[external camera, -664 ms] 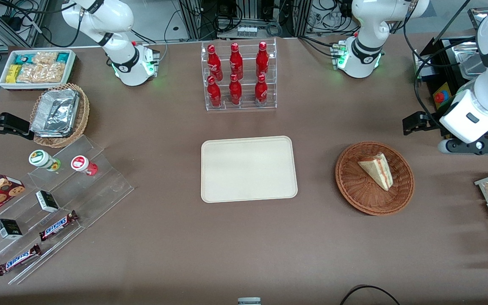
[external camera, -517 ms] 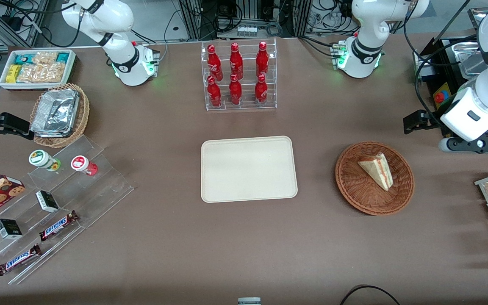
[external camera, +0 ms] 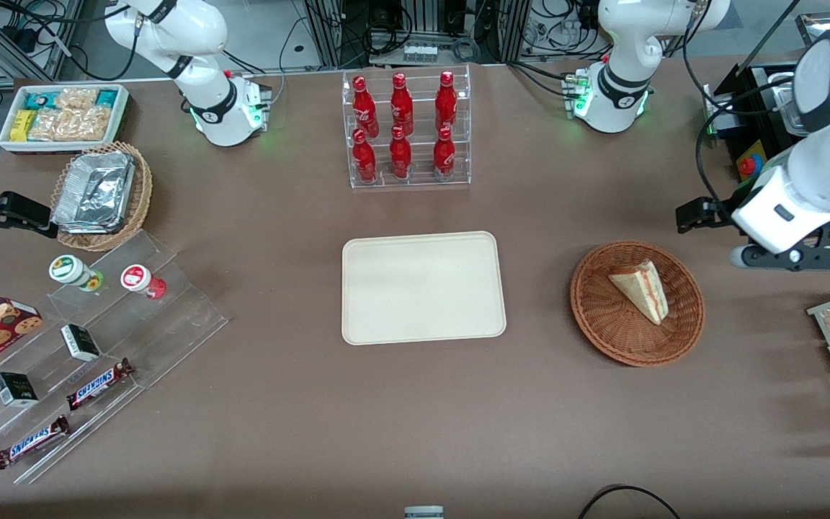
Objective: Place sandwich from basket to tray
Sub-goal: 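Move the left gripper down over the wrapped sandwich in the wicker basket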
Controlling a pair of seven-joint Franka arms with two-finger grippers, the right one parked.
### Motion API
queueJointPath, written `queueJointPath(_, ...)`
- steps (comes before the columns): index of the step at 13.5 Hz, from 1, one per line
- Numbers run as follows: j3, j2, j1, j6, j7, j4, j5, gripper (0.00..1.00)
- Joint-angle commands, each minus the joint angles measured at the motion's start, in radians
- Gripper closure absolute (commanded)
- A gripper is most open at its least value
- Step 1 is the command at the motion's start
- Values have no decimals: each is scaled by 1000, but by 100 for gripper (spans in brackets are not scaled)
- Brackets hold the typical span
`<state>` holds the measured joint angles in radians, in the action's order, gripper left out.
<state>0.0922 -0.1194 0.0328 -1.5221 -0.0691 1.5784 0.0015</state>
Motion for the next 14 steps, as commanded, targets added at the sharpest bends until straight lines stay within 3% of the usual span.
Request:
queueJointPath(1,3,26,-1,-111,12,122,15,0)
queueJointPath(8,0,23,-20,-369,-1,347,14,0)
queueJointPath(12,0,15,-31,-498,-75,457,15,0)
queueJointPath(14,0,-5,-30,-532,-199,469,15,0)
